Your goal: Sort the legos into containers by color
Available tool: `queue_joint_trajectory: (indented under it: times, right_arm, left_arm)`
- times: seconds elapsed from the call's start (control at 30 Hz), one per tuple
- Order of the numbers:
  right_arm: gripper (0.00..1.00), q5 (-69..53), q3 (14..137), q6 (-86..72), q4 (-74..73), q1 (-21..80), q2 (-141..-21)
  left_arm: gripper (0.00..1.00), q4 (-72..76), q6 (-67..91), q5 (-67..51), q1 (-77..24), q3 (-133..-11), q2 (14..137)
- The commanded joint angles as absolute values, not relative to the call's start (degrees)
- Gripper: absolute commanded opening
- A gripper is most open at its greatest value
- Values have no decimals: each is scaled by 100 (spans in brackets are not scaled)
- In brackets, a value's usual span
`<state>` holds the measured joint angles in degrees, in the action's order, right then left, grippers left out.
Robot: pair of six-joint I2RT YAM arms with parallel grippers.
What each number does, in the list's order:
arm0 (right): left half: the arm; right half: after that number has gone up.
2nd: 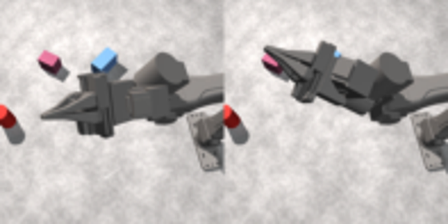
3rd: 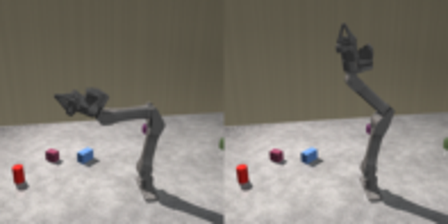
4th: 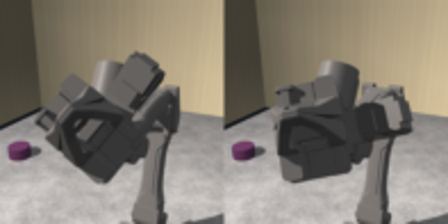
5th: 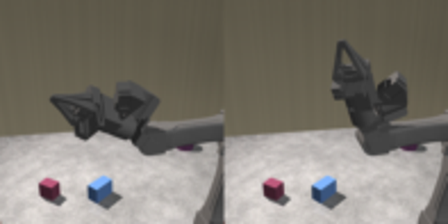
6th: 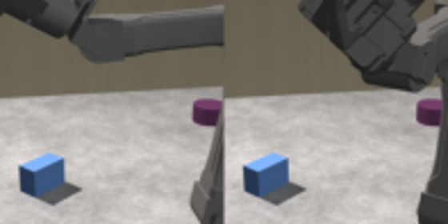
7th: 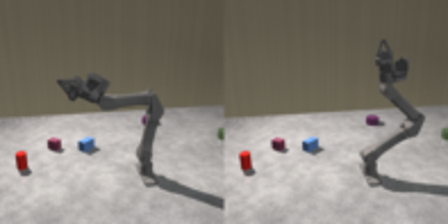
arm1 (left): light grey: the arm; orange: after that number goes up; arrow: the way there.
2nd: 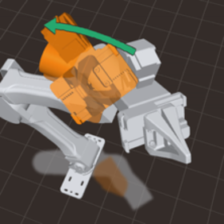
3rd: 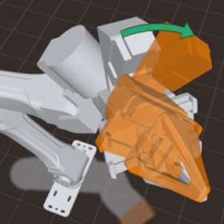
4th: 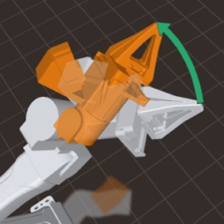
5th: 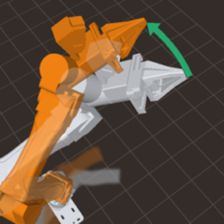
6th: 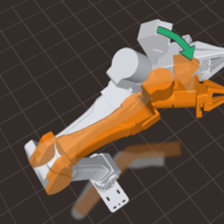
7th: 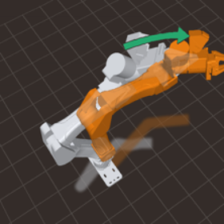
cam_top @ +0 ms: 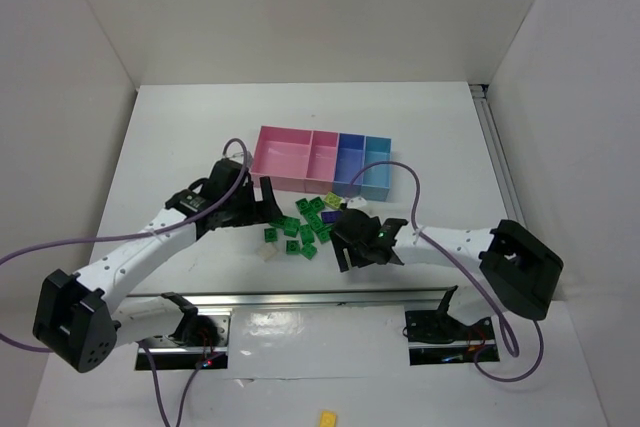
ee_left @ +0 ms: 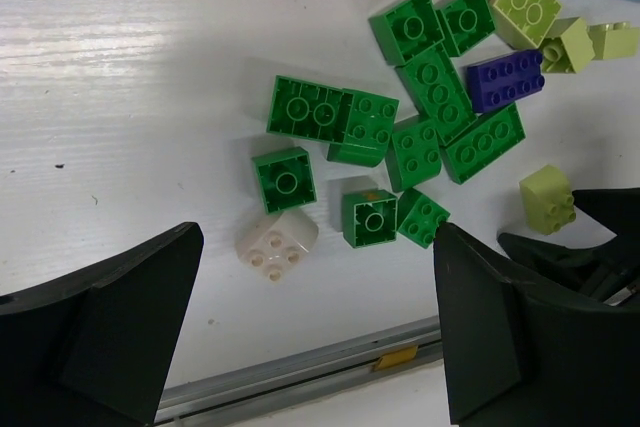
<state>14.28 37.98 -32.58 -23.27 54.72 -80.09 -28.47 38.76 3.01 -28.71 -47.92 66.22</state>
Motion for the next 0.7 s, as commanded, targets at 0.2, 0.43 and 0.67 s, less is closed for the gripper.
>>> queue_joint_trajectory:
  times: [0.2,0.43,0.67]
  right_arm:
    - [34,2170,3955,-3577,-2285,5563,-8139]
    - [22,2584,4894,-3376,-2725,5275,-7594]
    - [24,2128,5940,-2506,-2277,3974,-8119]
  left_arm:
    - [99,-2602,3788,132,-2900,-4492,6530]
    - [99,-2496,3911,132,-2900,-4228,6530]
    - [99,-2496,4025,299,-2953,-4052,6338]
